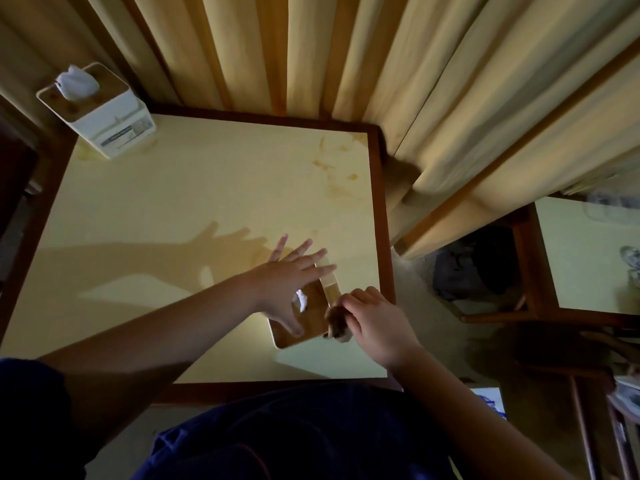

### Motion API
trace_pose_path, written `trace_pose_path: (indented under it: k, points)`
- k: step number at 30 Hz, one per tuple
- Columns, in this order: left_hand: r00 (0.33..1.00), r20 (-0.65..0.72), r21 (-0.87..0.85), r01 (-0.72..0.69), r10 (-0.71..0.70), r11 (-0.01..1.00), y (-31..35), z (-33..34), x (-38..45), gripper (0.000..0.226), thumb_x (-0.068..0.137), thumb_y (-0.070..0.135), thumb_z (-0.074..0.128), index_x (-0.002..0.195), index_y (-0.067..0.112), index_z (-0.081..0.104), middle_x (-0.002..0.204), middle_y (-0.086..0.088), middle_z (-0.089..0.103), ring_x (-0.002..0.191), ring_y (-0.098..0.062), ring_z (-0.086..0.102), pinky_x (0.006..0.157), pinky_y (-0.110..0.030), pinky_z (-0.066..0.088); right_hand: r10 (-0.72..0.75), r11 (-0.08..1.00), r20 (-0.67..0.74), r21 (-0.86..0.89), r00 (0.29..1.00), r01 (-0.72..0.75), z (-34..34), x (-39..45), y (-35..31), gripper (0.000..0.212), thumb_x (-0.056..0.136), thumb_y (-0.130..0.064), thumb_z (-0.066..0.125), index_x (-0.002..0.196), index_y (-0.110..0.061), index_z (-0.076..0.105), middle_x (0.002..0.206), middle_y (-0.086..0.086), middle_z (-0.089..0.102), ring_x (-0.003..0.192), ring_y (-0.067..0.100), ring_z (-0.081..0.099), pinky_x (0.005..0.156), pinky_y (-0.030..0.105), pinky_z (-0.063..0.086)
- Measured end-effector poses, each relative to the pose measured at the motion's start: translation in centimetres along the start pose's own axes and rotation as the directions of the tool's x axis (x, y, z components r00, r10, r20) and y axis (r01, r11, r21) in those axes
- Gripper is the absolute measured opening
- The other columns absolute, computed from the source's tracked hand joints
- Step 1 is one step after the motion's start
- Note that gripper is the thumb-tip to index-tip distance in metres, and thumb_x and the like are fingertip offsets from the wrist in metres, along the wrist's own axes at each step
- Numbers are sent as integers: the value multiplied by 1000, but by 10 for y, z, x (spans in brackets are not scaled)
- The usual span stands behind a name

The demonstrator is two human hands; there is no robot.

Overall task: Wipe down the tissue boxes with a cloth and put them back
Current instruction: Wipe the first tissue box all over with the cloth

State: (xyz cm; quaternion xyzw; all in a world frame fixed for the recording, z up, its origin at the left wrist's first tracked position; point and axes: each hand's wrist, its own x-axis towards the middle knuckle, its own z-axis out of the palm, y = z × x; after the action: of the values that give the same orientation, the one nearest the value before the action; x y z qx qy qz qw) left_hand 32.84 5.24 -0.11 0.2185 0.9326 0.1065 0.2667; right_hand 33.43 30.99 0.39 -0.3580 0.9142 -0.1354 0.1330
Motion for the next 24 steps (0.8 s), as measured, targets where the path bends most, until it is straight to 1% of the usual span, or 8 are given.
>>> trace_pose_path:
  k: [3,5,7,9,12,17,21,24]
  points:
    - [945,-179,-333,205,-275,921,14,15,-3,114,85,63,69,166,27,-3,174,-1,-5,159,-21,-13,125,-46,-17,-29,999,-13,-36,1000,28,3,9,-8,15,99,-26,68,113,-23,68,102,-5,68,95,17,61,64,31,56]
    - [843,-274,-471,302,-462,829,25,32,-3,101,93,55,63,166,18,4,174,-4,6,160,-22,-6,128,-43,-12,-52,996,-16,-74,999,51,12,12,-11,19,93,-27,76,111,-23,69,102,-4,69,94,18,64,59,27,52]
    - [754,-336,-538,339,-565,772,32,49,-6,87,99,50,54,165,13,11,173,-5,13,160,-25,-6,127,-43,-16,-42,996,-9,-74,999,42,19,15,-16,19,98,-33,67,116,-25,68,114,-5,66,104,16,62,64,24,51]
    - [725,-368,-537,345,-582,770,36,62,-7,82,101,51,45,165,9,12,173,-7,13,160,-27,-10,124,-42,-21,25,999,-73,-28,997,-27,23,14,-21,24,102,-36,58,119,-21,65,120,0,63,104,16,61,65,24,55]
    - [737,-394,-499,330,-549,801,39,73,-3,84,100,53,34,165,8,8,173,-9,6,159,-26,-14,124,-41,-21,31,1000,-152,0,988,-31,22,12,-28,21,103,-35,59,113,-17,64,110,3,68,94,18,66,58,31,58]
    - [715,-451,-435,348,-535,831,34,80,-1,69,104,36,26,164,3,15,173,-12,11,160,-26,-7,128,-40,-13,10,998,-74,-59,997,-15,26,3,-27,11,103,-28,60,96,-25,68,99,-6,68,84,13,65,58,29,56]
    - [725,-475,-413,317,-499,854,31,86,-3,72,101,25,37,164,4,9,173,-9,3,159,-23,-14,125,-34,-20,3,997,3,-83,1000,-2,21,1,-29,12,102,-20,61,97,-27,70,96,-8,69,79,13,66,62,30,58]
    - [699,-508,-415,313,-503,854,27,89,2,65,101,26,34,160,0,26,170,-16,21,159,-31,9,127,-33,-13,-2,991,119,-135,993,19,13,19,-33,11,102,-22,58,104,-23,69,98,-3,69,80,20,69,66,37,59]
